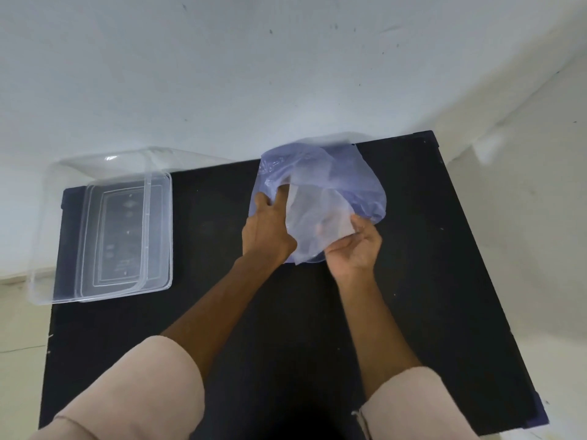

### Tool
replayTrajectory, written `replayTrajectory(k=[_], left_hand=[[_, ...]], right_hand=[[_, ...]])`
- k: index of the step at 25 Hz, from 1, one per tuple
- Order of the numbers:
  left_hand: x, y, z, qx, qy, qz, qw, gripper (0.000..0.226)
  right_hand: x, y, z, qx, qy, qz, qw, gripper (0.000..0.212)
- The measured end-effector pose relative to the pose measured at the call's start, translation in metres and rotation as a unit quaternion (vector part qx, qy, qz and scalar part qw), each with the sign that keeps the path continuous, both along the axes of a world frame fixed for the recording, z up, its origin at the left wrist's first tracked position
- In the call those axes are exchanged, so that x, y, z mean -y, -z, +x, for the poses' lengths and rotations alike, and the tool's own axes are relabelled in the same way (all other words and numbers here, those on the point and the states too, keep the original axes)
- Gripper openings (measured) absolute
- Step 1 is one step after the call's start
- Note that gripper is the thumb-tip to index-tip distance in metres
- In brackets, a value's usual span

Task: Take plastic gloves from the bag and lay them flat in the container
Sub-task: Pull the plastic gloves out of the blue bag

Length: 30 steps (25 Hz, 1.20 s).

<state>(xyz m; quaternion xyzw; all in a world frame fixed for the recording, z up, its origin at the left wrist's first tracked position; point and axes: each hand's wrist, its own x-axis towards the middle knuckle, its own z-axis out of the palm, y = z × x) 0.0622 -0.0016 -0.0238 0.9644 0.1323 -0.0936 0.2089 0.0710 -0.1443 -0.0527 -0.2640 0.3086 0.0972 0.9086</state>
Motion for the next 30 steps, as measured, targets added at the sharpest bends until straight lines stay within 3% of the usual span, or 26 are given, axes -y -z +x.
replayTrajectory(k=[2,7,10,14,17,21,24,27,29,30], left_hand=[[0.001,0.002,0.000,0.004,0.004,-0.017,1.000,0.101],[-0.005,0.007,-0.002,0.008,0.014,-0.006,1.000,0.095],[-0.010,0.010,-0.005,-0.001,0.022,-0.007,1.000,0.099],[-0.016,0.008,-0.007,-0.007,0.038,-0.004,0.999,0.099],[-0.023,0.006,-0.013,0.000,0.046,-0.021,0.999,0.098],[-0.029,0.000,-0.042,-0.019,0.061,-0.044,0.997,0.102],[-0.035,-0.005,-0.085,0.038,0.050,-0.058,0.996,0.083],[-0.032,0.001,-0.165,0.130,-0.042,-0.193,0.972,0.057],[-0.024,0.011,-0.223,0.078,-0.189,-0.332,0.921,0.042],[-0.022,0.017,-0.248,0.001,-0.263,-0.408,0.874,0.038]], right_hand=[[-0.016,0.008,-0.015,-0.006,0.022,0.055,0.998,0.029],[-0.050,0.019,-0.010,-0.112,-0.067,-0.128,0.983,0.050],[-0.050,0.023,-0.002,-0.087,-0.114,-0.195,0.970,0.046],[-0.039,0.008,-0.014,-0.124,-0.051,-0.067,0.989,0.048],[-0.026,-0.001,-0.042,-0.109,0.003,-0.045,0.993,0.031],[-0.014,-0.026,-0.098,-0.107,0.029,-0.040,0.993,0.030],[-0.011,-0.036,-0.142,-0.080,0.031,-0.041,0.995,0.043],[-0.019,-0.033,-0.189,-0.074,0.038,-0.036,0.996,0.052],[-0.032,-0.026,-0.223,-0.088,0.050,-0.035,0.994,0.051],[-0.040,-0.022,-0.240,-0.104,0.050,-0.041,0.993,0.049]])
